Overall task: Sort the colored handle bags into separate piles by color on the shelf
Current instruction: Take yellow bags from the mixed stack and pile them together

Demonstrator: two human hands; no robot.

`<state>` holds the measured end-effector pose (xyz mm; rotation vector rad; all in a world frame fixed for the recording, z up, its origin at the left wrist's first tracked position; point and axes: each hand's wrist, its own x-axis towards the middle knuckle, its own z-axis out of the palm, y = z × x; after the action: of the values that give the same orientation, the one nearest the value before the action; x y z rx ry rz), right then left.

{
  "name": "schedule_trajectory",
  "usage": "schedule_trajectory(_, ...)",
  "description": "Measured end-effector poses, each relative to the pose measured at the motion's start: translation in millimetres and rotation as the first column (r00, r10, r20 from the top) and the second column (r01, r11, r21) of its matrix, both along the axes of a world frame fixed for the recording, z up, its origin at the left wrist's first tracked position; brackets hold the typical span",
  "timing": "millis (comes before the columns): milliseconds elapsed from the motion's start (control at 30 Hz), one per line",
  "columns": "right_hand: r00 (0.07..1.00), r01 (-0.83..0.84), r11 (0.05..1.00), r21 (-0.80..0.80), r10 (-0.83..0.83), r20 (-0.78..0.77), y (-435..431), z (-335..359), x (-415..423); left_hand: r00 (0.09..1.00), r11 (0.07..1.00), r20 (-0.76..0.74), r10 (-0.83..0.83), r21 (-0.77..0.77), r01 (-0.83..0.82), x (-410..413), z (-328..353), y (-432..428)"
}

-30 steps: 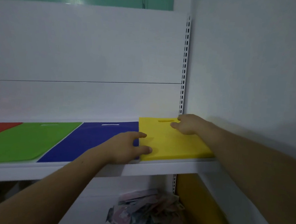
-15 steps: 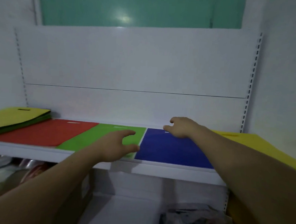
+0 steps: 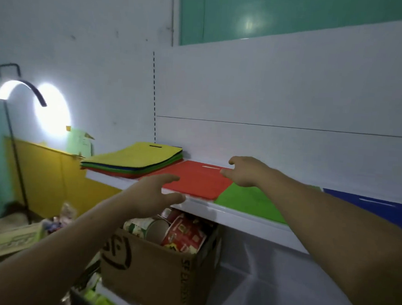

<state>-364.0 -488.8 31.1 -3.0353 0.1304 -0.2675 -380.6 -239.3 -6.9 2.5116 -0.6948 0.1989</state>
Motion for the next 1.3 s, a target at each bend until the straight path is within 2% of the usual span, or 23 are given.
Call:
schedule_trajectory(333, 0.983, -0.175, 0.984, -0.022, 0.176, 0.043, 92, -4, 121, 0.982, 0.982, 0.016, 0.190, -0.015, -0.190, 74, -1, 82)
schedule_trajectory(733, 0.977, -0.213, 0.977, -0.030, 0.214, 0.005, 127, 2, 262, 0.958, 0.957, 0.006, 0.287, -0.044, -0.287, 206, 10, 120)
schedule_trajectory(1067, 0.997, -0.074, 0.996, -0.049, 0.072, -0.036, 148, -9, 323, 0.983, 0.982, -0.019, 0.183, -0.037, -0.184, 302, 5, 160)
schedule_trajectory(1300, 0.986, 0.164, 0.986, -0.030, -0.164, -0.010, 170, -21, 343, 0.999, 0.998, -0.038, -0.006, 0.057, 0.008, 377, 7, 190)
